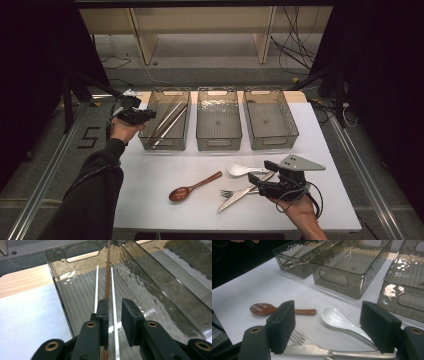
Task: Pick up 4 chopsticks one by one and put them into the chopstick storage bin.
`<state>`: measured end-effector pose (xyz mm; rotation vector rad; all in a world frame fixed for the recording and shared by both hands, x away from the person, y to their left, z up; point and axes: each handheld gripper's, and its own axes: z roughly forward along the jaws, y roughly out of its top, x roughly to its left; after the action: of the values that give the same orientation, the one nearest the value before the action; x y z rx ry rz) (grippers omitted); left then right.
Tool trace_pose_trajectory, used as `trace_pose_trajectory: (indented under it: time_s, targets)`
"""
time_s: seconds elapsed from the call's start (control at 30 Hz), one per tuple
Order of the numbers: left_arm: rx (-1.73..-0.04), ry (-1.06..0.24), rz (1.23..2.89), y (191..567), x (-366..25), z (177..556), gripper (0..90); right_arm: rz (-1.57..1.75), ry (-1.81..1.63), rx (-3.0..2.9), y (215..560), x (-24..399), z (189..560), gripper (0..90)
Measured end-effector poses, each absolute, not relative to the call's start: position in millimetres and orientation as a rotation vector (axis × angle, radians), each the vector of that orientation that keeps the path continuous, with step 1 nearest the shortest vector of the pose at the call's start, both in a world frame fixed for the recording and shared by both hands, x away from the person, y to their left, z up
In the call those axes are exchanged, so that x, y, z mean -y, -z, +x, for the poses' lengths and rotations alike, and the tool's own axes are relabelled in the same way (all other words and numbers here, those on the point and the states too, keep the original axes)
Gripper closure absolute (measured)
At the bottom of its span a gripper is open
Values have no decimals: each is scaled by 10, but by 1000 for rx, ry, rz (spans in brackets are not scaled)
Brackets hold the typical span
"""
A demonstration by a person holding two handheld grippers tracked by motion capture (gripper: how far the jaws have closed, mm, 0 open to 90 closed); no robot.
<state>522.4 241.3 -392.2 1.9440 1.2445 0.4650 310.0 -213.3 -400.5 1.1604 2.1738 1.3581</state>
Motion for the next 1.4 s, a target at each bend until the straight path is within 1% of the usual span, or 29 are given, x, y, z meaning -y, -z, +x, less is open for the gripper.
trace_pose_trajectory:
  time_s: [0.1, 0.17, 0.27, 0.33, 0.47, 0.53, 0.67, 0.9, 1.17, 1.3, 1.4]
  targets:
    - [-1244, -430, 1910, 3873, -2400, 5158, 664, 1160, -1358, -2174, 4004, 2131, 3099, 294]
    - [-1225, -407, 1932, 3847, -2366, 5092, 588, 1160, -1358, -2174, 4004, 2130, 3100, 295]
    - [-1192, -418, 1942, 3803, -2331, 4950, 487, 1158, -1357, -2174, 4004, 2130, 3099, 294]
    - [-1175, -397, 1907, 3781, -2319, 4842, 449, 1158, -1354, -2175, 4004, 2130, 3098, 295]
    - [-1131, -384, 1974, 3757, -2237, 4674, 394, 1156, -1351, -2177, 4007, 2128, 3100, 295]
    - [-1121, -388, 1975, 3725, -2200, 4602, 361, 1153, -1353, -2175, 4004, 2122, 3096, 294]
    - [-1077, -383, 2014, 3706, -2130, 4482, 335, 1150, -1354, -2174, 4003, 2136, 3089, 294]
    - [-1033, -333, 2050, 3761, -2030, 4301, 298, 1155, -1360, -2162, 3992, 2171, 3078, 295]
    - [-970, -282, 2067, 3826, -1874, 4200, 271, 1156, -1366, -2161, 3992, 2172, 3083, 295]
    - [-967, -260, 2091, 3883, -1834, 4169, 255, 1155, -1368, -2161, 3993, 2174, 3084, 295]
    - [-966, -214, 2101, 3920, -1802, 4143, 226, 1155, -1372, -2160, 3996, 2186, 3086, 295]
